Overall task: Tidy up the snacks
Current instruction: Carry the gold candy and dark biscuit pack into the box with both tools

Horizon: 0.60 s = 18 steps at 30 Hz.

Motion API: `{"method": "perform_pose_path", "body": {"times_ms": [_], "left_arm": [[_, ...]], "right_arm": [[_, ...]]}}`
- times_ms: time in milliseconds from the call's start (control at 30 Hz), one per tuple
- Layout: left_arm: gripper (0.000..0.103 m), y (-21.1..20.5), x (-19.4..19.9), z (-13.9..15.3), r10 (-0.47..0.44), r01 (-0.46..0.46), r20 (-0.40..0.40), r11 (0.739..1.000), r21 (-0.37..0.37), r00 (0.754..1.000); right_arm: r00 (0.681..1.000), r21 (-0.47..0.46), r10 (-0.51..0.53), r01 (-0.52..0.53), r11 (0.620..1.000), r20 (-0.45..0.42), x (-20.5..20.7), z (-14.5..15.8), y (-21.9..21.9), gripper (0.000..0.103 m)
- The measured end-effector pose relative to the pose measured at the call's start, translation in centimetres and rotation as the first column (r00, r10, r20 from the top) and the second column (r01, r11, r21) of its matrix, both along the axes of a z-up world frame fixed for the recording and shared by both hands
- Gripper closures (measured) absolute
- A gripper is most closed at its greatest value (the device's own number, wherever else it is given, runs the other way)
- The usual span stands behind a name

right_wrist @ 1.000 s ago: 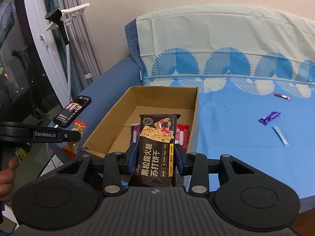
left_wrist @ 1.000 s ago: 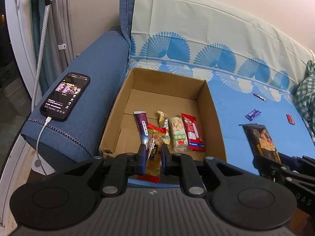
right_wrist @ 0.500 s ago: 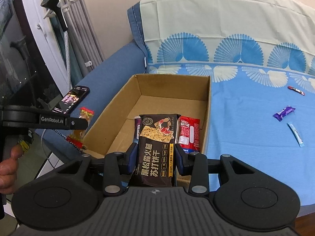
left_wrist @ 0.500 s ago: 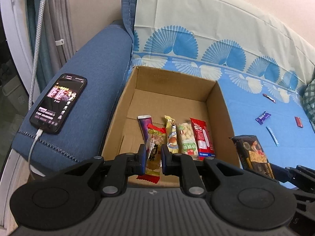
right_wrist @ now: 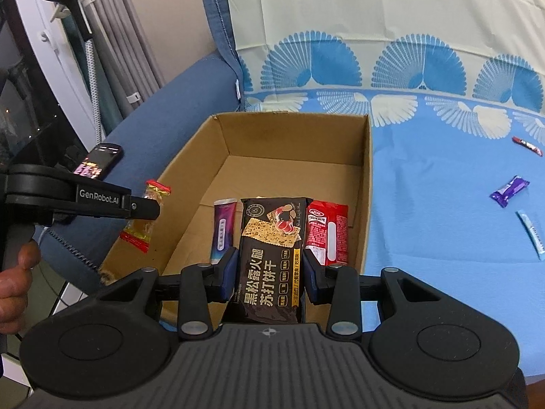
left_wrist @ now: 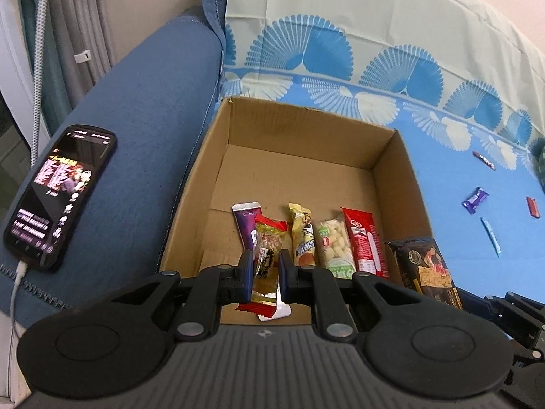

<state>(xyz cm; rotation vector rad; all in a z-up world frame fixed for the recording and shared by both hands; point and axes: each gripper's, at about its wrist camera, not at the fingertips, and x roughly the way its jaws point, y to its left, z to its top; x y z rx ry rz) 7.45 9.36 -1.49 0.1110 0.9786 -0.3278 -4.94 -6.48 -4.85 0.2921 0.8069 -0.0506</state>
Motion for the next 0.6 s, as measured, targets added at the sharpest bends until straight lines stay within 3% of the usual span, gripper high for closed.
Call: {"method": "perform_pose_path", "body": {"times_ms": [600], "left_arm": [[0.087, -2.3, 5.4, -5.1, -0.014, 0.020, -0.073, 0.996, 0.083, 0.997]], "right_arm": [[0.998, 0.000, 0.000, 0.000, 1.000, -0.069, 5.9, -4.1, -1.3, 0.062]]}}
